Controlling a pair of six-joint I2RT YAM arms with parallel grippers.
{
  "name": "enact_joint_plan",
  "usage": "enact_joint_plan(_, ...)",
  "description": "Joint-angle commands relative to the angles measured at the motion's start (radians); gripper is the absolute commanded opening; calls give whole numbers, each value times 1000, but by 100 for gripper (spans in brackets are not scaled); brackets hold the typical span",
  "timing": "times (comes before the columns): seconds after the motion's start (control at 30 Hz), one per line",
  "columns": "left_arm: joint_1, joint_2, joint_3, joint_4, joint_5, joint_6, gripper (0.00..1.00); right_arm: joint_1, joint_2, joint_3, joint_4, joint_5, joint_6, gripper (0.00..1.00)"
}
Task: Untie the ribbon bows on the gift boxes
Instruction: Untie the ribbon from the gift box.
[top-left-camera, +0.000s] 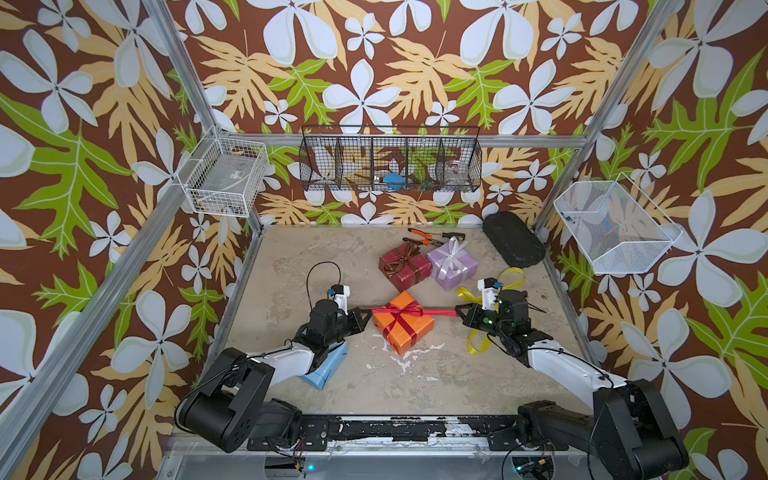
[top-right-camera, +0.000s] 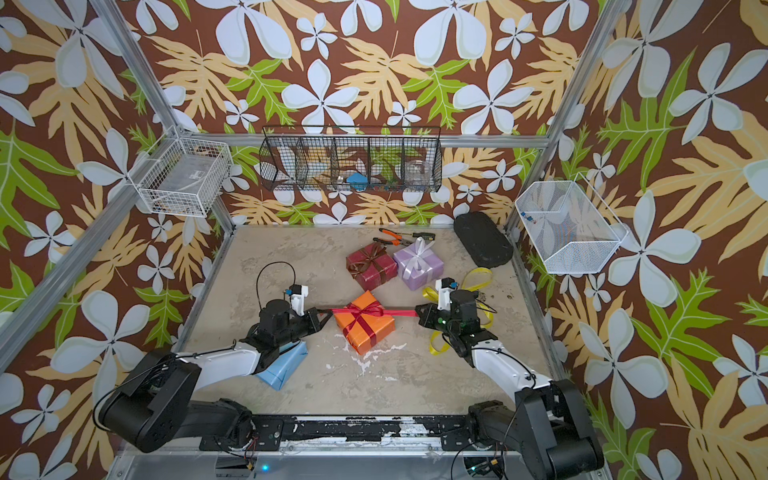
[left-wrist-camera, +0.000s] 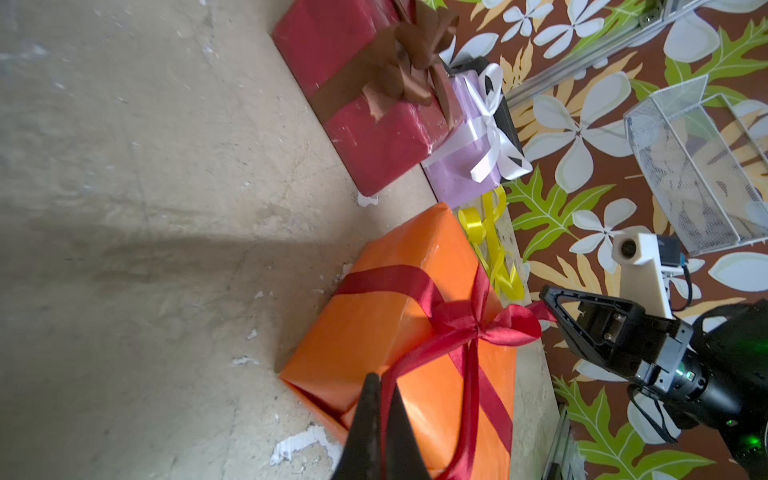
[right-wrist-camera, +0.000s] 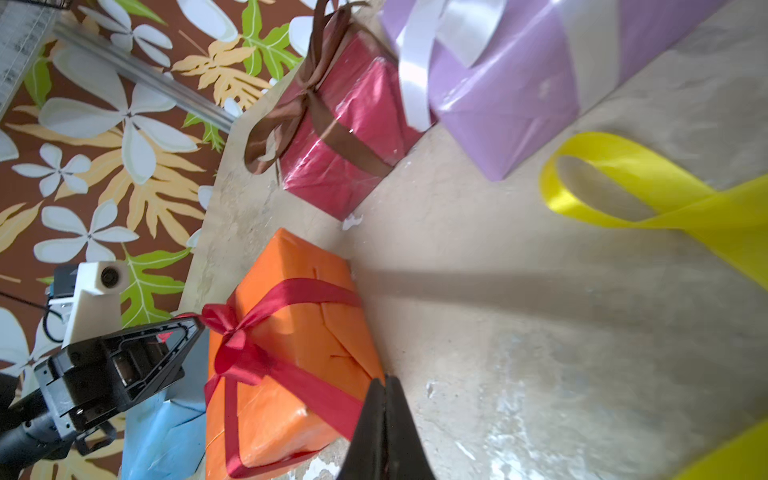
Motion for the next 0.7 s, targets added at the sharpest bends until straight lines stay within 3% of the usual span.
enact_joint_plan(0.0,20,-30,1,-66,-45,20,0,-46,-20,-9,-20,20,-3,0)
enact_joint_plan(0.3,49,-89,33,-155,-94,37,0,-169,-55,1,-78,49,-20,0)
enact_joint_plan(0.47,100,-113,44,-194,-100,35,0,-292,-91,1,-99,5,-23,0)
enact_joint_plan(0.67,153,-147,26,-207,-130,11,0,-315,-116,12,-121,4,-37,0)
